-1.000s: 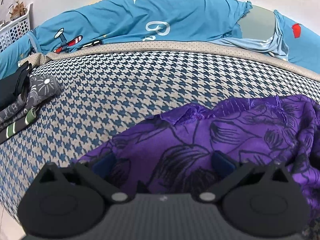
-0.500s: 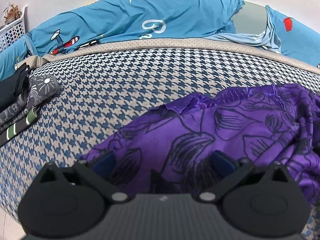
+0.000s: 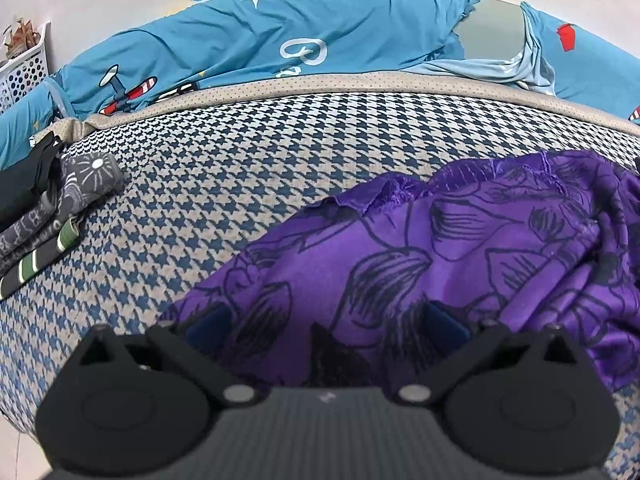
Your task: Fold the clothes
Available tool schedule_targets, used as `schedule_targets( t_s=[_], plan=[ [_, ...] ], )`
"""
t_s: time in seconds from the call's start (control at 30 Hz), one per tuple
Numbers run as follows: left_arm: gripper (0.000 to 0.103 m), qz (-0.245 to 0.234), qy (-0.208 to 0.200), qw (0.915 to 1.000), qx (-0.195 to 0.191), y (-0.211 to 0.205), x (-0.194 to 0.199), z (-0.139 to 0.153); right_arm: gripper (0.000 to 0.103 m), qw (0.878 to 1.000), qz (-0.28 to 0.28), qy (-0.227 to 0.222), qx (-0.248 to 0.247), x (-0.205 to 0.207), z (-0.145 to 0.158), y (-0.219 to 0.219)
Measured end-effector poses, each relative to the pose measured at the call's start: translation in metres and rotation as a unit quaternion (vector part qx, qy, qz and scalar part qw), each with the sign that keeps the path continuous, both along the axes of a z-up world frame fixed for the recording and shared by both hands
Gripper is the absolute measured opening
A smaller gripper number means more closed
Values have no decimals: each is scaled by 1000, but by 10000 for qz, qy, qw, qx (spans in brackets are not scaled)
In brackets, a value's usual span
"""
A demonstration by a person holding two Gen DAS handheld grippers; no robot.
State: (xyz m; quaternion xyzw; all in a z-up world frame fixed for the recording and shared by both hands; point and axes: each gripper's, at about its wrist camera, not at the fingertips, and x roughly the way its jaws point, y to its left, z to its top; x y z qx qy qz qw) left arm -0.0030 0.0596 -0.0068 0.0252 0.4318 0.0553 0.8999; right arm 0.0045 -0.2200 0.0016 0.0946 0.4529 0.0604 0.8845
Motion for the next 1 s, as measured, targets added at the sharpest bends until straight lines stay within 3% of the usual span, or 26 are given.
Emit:
schedule_targets(
  t_s=[1.0],
  plan=[
    [103, -197, 137, 9997, 105, 4, -19, -4, 73, 9998, 37, 17, -205, -16, -3, -1]
  ],
)
